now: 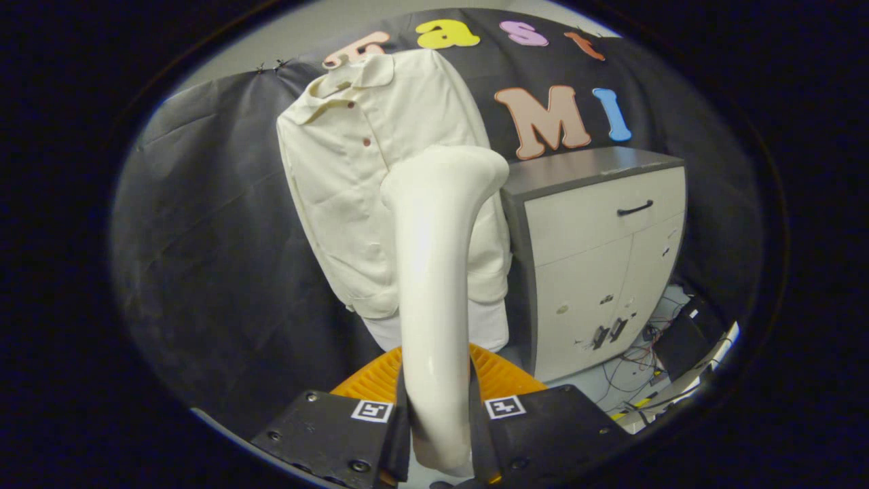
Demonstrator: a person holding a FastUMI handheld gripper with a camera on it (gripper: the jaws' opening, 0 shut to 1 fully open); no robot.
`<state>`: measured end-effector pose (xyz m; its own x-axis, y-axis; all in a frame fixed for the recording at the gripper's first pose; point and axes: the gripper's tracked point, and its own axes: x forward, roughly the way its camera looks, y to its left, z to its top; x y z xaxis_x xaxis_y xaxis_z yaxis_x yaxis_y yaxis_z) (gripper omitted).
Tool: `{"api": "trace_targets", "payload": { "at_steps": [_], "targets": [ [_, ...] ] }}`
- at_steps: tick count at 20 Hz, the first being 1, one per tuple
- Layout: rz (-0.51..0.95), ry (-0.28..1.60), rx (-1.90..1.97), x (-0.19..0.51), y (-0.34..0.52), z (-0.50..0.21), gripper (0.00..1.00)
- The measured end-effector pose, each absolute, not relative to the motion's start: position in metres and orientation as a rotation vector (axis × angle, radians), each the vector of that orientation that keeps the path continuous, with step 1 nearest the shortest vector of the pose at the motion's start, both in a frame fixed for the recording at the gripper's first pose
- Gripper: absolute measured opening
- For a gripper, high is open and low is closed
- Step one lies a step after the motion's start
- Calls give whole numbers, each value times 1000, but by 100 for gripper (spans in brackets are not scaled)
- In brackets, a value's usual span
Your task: Iron the clothes twice with a garment steamer, once on the left side and once on the right side.
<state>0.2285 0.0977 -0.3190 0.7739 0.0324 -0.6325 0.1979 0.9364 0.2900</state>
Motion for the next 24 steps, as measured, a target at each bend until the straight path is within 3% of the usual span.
{"api": "trace_targets", "payload": {
  "at_steps": [5,11,17,24],
  "targets": [
    [-116,615,309,178,94,-237,35],
    [-38,492,300,137,84,-158,35],
    [7,436,334,92,43,-120,35],
    [6,436,334,42,13,-123,35]
  ]
}}
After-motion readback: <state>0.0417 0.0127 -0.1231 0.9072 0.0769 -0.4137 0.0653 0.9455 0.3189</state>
